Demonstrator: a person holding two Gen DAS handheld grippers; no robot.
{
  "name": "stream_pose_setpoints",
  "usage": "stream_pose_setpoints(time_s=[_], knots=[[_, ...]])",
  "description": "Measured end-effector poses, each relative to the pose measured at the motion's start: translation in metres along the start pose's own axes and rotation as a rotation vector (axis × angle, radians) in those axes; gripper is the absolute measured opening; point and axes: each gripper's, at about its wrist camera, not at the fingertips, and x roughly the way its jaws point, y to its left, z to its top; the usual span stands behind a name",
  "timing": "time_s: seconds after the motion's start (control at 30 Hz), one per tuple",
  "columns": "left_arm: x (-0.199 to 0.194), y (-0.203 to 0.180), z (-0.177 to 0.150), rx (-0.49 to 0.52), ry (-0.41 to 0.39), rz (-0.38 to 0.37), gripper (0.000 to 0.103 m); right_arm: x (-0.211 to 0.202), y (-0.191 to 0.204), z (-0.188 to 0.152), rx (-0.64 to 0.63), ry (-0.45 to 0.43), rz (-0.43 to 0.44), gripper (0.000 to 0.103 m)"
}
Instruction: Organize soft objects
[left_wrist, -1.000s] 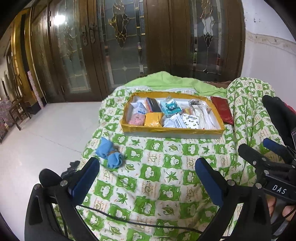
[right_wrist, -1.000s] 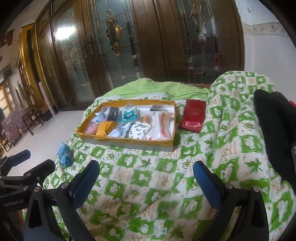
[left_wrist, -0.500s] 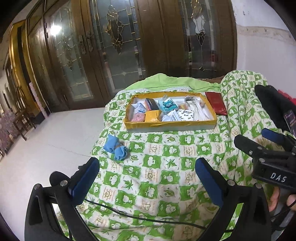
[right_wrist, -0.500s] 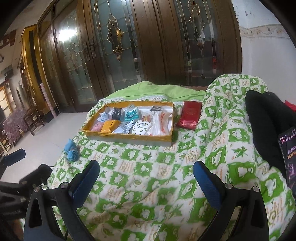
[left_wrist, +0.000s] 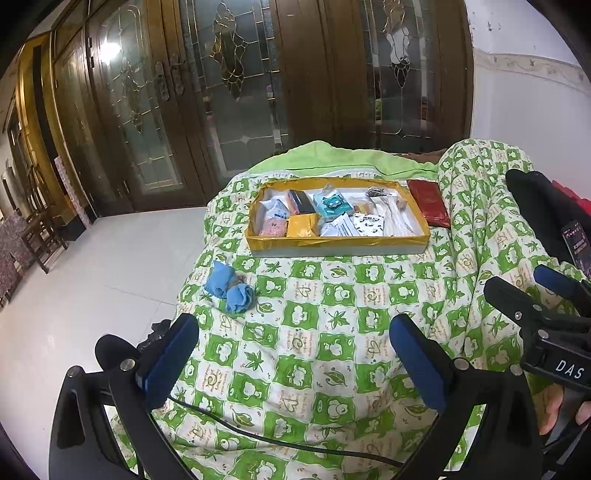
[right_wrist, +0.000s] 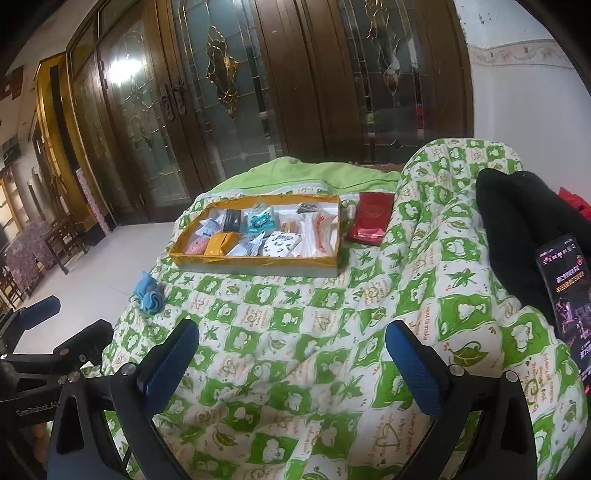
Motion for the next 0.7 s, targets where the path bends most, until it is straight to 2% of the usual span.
stream_pose_setpoints(time_s=[0.43,0.7], knots=[[0.017,-0.011,0.024,0.029,-0.015,-0.012,0.103,-0.004,0.005,0.006,-0.025,-0.065,-0.033,0.102],[0.039,0.002,0.018,-0.004,0.003,-0.014,0.103,0.014,0.013,-0.005,-0.038,0.009,-0.024,0.102]])
